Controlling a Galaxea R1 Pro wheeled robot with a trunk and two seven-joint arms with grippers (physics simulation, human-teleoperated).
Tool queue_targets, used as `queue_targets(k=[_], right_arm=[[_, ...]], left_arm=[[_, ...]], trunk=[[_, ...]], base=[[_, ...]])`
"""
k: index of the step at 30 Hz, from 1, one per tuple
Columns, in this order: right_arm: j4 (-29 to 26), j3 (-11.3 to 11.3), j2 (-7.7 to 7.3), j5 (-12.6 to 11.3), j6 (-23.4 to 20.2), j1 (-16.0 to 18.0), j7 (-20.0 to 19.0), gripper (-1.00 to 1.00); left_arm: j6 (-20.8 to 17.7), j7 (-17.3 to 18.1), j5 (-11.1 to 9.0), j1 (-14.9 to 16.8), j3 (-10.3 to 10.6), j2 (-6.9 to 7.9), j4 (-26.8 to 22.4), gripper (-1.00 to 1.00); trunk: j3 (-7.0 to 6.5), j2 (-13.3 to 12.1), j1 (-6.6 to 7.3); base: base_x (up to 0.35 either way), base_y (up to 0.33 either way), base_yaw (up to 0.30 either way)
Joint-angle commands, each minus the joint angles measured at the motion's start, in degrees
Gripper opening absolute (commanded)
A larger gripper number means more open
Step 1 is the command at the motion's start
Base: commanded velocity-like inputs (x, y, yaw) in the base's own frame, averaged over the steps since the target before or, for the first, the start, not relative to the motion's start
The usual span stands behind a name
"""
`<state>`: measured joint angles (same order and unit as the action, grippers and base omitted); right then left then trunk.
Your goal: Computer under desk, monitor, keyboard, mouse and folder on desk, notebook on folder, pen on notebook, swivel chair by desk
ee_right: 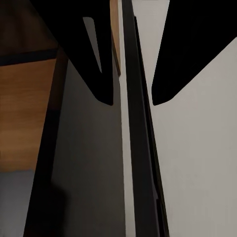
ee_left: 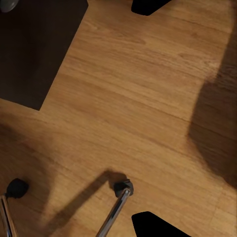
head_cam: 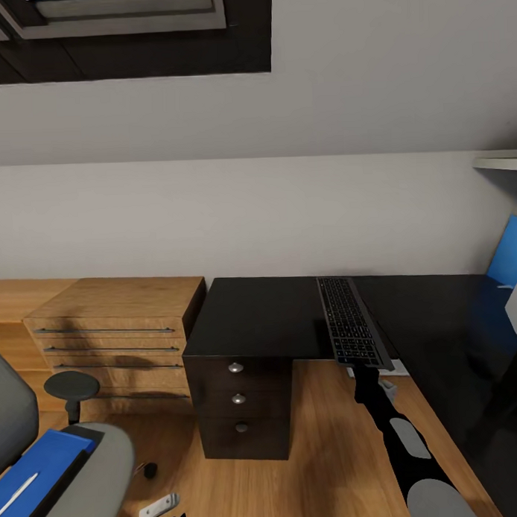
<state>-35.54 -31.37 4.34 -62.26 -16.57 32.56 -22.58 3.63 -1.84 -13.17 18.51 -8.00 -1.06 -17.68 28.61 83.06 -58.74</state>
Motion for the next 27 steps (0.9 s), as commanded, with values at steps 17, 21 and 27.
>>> queue_targets(k=[17,21,27], right_arm=[[-0.01,-0.43,0.14,-0.5,-0.57,0.06,-0.18,1.0],[0.01,-0.44,0.15,-0.5,0.55,0.07,-0.21,1.0],[0.03,-0.45,0.14,-0.5,1.28,0.07,-0.26,1.0]], left_arm=[[0.15,-0.1,-0.44,0.03,0.02,0.0,0.02,1.0],[0.15,-0.09,-0.45,0.03,0.01,0.01,0.02,1.0],[0.15,-0.1,-0.45,0.03,0.0,0.01,0.02,1.0]], trunk=[[0.06,0.03,0.0],[0.06,0.03,0.0],[0.06,0.03,0.0]], base=[[0.0,0.0,0.0],[0.0,0.0,0.0],[0.0,0.0,0.0]])
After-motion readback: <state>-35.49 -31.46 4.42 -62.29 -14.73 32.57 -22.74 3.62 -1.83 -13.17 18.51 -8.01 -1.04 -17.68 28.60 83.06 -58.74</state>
